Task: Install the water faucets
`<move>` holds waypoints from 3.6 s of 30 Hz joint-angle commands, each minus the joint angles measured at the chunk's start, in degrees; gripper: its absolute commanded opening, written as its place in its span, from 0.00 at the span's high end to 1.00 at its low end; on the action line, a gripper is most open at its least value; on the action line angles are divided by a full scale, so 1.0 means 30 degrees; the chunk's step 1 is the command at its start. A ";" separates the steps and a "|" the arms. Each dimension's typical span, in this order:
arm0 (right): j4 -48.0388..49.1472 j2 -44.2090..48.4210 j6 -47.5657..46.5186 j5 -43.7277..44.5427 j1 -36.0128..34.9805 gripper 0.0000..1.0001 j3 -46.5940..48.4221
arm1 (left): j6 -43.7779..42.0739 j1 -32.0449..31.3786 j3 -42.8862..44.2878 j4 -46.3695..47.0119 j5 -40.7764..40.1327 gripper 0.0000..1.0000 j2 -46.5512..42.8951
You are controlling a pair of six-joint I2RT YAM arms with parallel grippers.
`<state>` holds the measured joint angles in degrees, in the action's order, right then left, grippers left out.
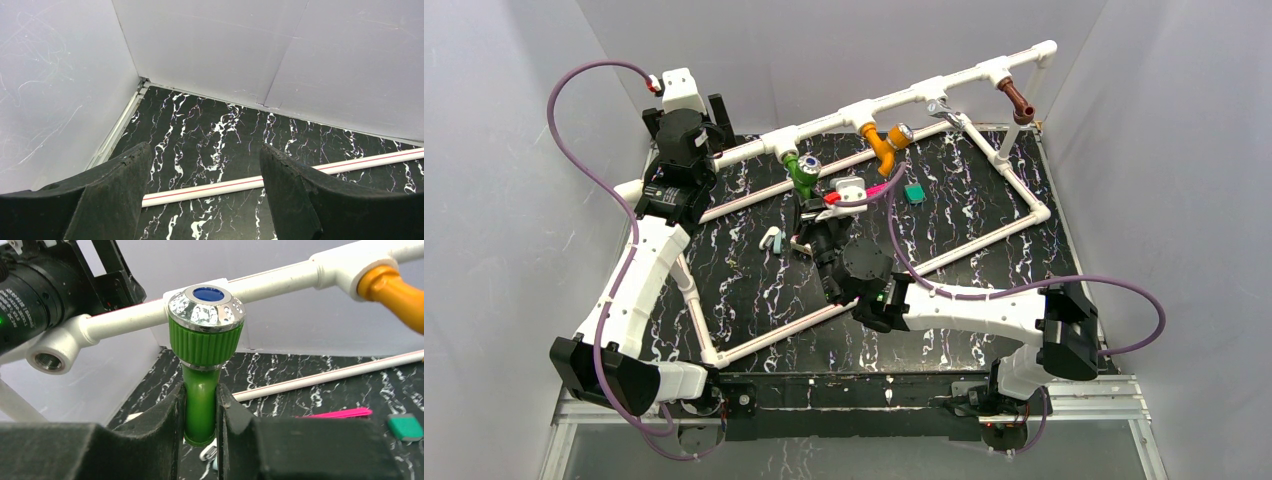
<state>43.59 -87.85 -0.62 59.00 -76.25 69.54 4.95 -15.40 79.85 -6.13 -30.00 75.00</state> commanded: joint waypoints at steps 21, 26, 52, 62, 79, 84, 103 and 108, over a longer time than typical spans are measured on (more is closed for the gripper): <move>-0.1142 0.0121 0.6398 0.0544 0.0270 0.99 0.1868 | 0.0239 -0.0806 -0.1347 -0.3600 0.0889 0.23 0.0195; -0.3348 0.0126 1.0346 0.1264 0.0294 0.99 0.2308 | 0.0355 -0.0800 -0.1335 -0.3625 0.1044 0.23 0.0165; -0.1333 -0.0418 0.6207 -0.0659 0.0764 0.99 0.2215 | 0.0679 -0.1496 -0.1643 -0.3792 0.1178 0.23 -0.0424; 0.3734 -0.1206 -0.5873 -0.3472 0.0772 0.99 0.1048 | 0.0518 -0.1574 -0.1802 -0.3728 0.1013 0.23 -0.0538; 0.2887 -0.0876 -1.0025 -0.6155 0.1250 0.99 0.1022 | 0.0371 -0.1693 -0.1793 -0.3725 0.0897 0.23 -0.0567; 0.2973 -0.0946 -0.6384 -0.5094 0.1277 0.99 0.0857 | 0.0344 -0.1697 -0.1814 -0.3695 0.0863 0.23 -0.0596; -0.0923 0.0087 0.8457 -0.0903 0.1683 0.99 0.1786 | 0.0372 -0.1836 -0.1884 -0.3668 0.0954 0.23 -0.0655; 0.0516 -0.0533 0.2617 -0.2458 0.1674 0.99 0.2229 | 0.0375 -0.1869 -0.1882 -0.3670 0.0950 0.23 -0.0699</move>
<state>34.89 -87.26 7.31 54.15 -73.95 71.55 6.24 -16.84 77.97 -2.74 -31.38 74.37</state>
